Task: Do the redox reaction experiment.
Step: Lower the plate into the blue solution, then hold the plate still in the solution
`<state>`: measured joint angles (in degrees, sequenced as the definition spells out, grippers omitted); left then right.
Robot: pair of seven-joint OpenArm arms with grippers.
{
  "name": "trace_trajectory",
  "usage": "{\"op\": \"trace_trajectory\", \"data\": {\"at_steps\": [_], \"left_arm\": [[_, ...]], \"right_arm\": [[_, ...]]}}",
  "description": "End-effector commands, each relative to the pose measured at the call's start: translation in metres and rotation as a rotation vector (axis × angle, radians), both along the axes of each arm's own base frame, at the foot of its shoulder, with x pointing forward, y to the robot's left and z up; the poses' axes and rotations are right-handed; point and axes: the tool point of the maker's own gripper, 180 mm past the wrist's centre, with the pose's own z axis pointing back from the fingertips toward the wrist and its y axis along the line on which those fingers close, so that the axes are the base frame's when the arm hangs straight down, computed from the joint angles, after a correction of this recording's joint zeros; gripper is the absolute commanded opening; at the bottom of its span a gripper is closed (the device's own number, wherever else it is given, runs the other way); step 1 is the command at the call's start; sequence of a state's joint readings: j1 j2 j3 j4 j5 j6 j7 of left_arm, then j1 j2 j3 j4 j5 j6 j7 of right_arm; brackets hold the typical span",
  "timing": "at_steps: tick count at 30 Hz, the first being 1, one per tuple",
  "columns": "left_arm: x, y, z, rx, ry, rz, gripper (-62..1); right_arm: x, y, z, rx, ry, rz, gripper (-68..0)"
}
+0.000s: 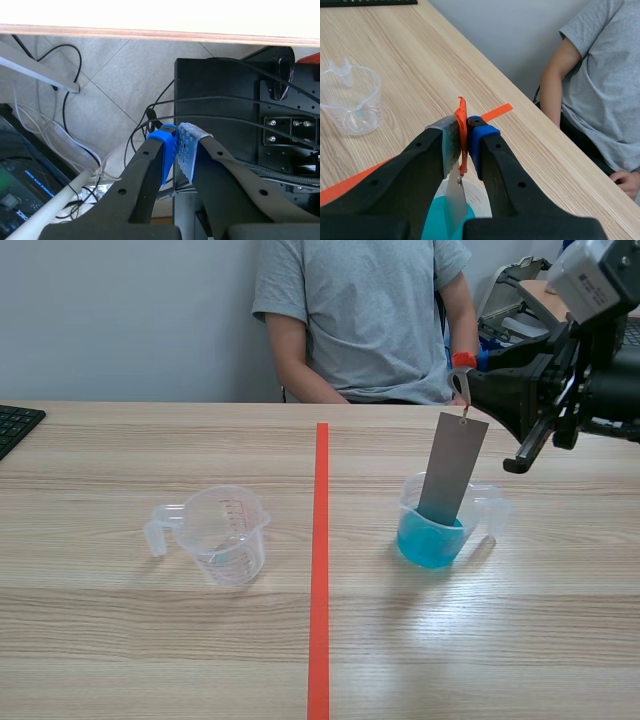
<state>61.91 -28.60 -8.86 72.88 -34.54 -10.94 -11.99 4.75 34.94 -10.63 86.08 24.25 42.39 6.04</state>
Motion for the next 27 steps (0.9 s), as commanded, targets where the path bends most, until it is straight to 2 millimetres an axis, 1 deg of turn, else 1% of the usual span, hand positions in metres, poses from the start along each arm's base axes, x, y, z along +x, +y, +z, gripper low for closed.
{"op": "trace_trajectory", "data": {"at_steps": [1,10,16,20,27], "left_arm": [[0.003,-0.004,0.002,-0.012,-0.014,0.000,-57.3],[0.003,-0.004,0.002,-0.012,-0.015,-0.001,-57.3],[0.003,-0.004,0.002,-0.012,-0.014,-0.001,-57.3],[0.003,-0.004,0.002,-0.012,-0.014,-0.001,-57.3],[0.002,-0.004,0.002,-0.012,-0.010,-0.001,-57.3]], "right_arm": [[0.003,0.000,0.010,0.015,-0.033,0.012,-66.2],[0.005,0.002,-0.011,-0.009,-0.006,0.032,-66.2],[0.004,0.004,-0.026,-0.033,0.015,0.047,-66.2],[0.004,0.004,-0.032,-0.044,0.024,0.044,-66.2],[0.003,0.005,-0.036,-0.064,0.027,0.049,-66.2]]}}
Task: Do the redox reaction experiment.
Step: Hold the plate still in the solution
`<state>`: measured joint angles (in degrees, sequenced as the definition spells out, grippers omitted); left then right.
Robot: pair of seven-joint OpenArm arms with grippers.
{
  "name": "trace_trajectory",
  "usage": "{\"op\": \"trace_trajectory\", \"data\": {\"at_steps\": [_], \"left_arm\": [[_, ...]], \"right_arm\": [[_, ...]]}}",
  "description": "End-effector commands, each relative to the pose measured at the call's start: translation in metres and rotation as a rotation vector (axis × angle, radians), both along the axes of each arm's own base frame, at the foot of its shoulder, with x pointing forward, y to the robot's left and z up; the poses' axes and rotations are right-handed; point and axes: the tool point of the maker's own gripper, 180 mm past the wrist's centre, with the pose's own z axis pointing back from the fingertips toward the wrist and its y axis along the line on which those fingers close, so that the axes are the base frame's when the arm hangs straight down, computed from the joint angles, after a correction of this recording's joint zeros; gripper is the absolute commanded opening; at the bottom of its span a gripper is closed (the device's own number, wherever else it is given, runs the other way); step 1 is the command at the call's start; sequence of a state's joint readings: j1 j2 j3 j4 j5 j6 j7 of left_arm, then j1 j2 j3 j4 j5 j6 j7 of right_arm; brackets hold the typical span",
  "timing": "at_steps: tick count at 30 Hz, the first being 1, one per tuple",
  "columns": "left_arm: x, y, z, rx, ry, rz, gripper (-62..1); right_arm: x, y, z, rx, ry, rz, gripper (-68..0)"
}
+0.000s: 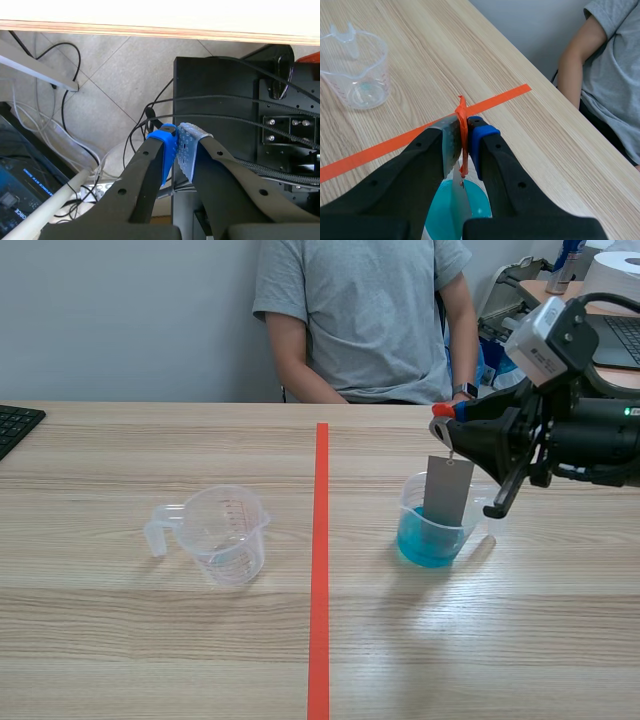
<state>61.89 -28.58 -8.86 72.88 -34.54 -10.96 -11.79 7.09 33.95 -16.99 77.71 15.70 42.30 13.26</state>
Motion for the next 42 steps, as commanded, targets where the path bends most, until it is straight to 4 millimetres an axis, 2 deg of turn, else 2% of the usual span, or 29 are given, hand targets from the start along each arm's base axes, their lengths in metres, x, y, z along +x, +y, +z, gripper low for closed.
{"op": "trace_trajectory", "data": {"at_steps": [1,8,42], "left_arm": [[0.0024,-0.0042,0.0020,-0.012,-0.013,-0.001,-57.3],[0.0004,-0.0065,0.0006,0.007,-0.002,-0.046,-57.3],[0.0007,-0.0063,0.0008,0.005,-0.004,-0.043,-57.3]], "right_arm": [[0.0051,-0.0025,0.0087,-0.015,-0.028,0.006,-66.2],[0.0051,-0.0027,0.0085,-0.016,-0.028,0.006,-66.2],[0.0071,-0.0069,0.0126,-0.016,-0.039,-0.003,-66.2]]}}
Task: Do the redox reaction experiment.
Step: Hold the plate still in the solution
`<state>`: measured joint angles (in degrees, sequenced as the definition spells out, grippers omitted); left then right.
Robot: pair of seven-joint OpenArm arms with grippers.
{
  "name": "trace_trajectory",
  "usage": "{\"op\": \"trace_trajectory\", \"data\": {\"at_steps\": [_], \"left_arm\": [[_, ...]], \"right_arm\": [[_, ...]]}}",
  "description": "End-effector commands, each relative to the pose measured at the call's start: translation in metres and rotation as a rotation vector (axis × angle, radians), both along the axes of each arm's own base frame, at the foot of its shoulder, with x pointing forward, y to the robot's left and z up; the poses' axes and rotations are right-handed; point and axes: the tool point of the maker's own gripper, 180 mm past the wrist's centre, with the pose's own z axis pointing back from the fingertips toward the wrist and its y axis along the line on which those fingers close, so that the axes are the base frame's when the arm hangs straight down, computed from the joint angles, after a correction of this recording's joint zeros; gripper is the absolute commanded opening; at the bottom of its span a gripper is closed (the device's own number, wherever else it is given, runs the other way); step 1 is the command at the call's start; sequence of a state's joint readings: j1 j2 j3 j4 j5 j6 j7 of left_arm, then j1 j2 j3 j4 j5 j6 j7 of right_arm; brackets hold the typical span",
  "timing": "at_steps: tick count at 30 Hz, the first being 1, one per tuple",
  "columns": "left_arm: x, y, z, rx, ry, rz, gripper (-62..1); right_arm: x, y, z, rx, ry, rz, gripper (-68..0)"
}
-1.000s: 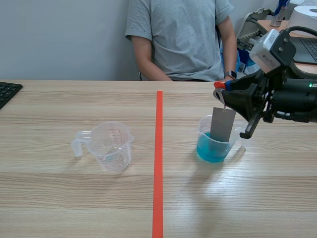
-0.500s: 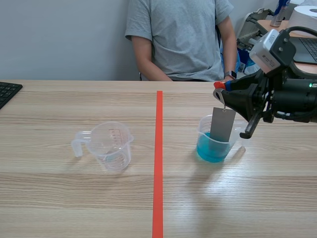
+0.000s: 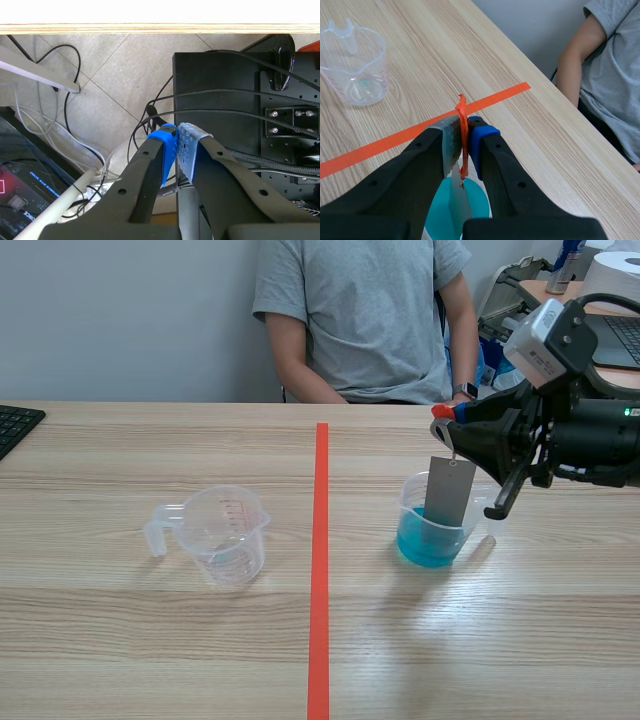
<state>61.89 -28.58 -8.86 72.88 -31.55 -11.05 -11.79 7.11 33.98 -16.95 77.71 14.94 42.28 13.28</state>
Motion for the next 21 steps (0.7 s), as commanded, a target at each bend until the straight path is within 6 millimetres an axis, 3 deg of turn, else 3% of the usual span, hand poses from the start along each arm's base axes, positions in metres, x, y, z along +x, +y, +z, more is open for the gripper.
{"op": "trace_trajectory", "data": {"at_steps": [1,8,21], "left_arm": [[0.003,-0.004,0.002,-0.013,-0.015,0.005,-57.3],[0.003,-0.004,0.002,-0.013,-0.015,0.005,-57.3],[0.003,-0.004,0.002,-0.013,-0.014,0.005,-57.3]], "right_arm": [[0.008,-0.008,0.016,0.002,-0.040,-0.010,-66.2],[0.015,-0.018,0.032,0.008,-0.083,-0.042,-66.3],[0.012,-0.011,0.074,0.023,-0.154,-0.017,-66.2]]}}
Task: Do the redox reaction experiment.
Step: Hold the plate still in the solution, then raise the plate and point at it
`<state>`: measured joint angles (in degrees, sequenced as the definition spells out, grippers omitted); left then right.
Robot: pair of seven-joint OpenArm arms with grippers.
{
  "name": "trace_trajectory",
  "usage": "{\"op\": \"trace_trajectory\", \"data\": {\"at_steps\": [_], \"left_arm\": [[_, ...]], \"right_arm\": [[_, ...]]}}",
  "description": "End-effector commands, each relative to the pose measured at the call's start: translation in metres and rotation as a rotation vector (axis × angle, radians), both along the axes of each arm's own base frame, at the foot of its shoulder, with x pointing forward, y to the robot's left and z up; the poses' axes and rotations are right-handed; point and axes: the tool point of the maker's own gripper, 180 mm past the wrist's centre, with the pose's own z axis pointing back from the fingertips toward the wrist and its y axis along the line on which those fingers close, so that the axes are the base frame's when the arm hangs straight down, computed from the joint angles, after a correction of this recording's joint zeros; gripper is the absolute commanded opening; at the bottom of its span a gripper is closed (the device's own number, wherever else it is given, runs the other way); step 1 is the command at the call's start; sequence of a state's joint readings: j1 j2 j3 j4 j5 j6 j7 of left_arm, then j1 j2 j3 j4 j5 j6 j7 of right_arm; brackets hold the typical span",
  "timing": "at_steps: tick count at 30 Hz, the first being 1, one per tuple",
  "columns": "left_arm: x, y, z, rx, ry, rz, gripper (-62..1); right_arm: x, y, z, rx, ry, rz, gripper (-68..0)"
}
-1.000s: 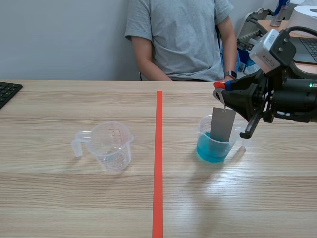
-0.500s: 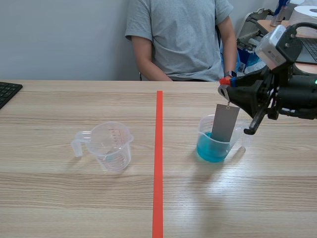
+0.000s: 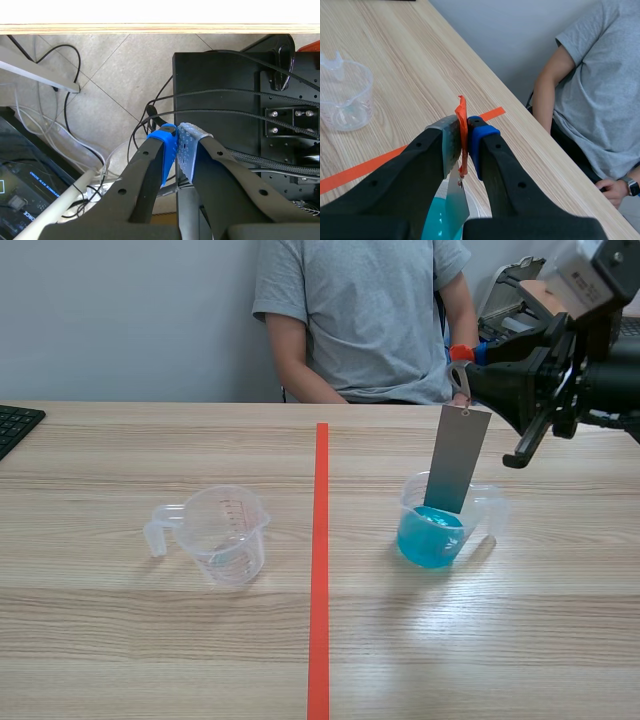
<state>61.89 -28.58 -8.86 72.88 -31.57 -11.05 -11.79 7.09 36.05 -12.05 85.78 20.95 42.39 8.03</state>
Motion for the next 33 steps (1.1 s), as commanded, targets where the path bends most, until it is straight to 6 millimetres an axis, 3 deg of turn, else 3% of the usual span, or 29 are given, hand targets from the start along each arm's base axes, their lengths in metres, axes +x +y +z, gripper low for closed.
{"op": "trace_trajectory", "data": {"at_steps": [1,24,33], "left_arm": [[0.003,-0.004,0.002,-0.013,-0.014,0.005,-57.3],[0.003,-0.004,0.002,-0.013,-0.015,0.005,-57.3],[0.012,0.001,0.008,-0.003,-0.041,-0.036,-57.3]], "right_arm": [[0.004,-0.005,0.025,0.008,-0.056,0.003,-66.2],[-0.012,0.005,0.090,0.027,-0.091,0.017,-66.2],[-0.017,0.008,0.103,0.040,-0.102,0.028,-66.2]]}}
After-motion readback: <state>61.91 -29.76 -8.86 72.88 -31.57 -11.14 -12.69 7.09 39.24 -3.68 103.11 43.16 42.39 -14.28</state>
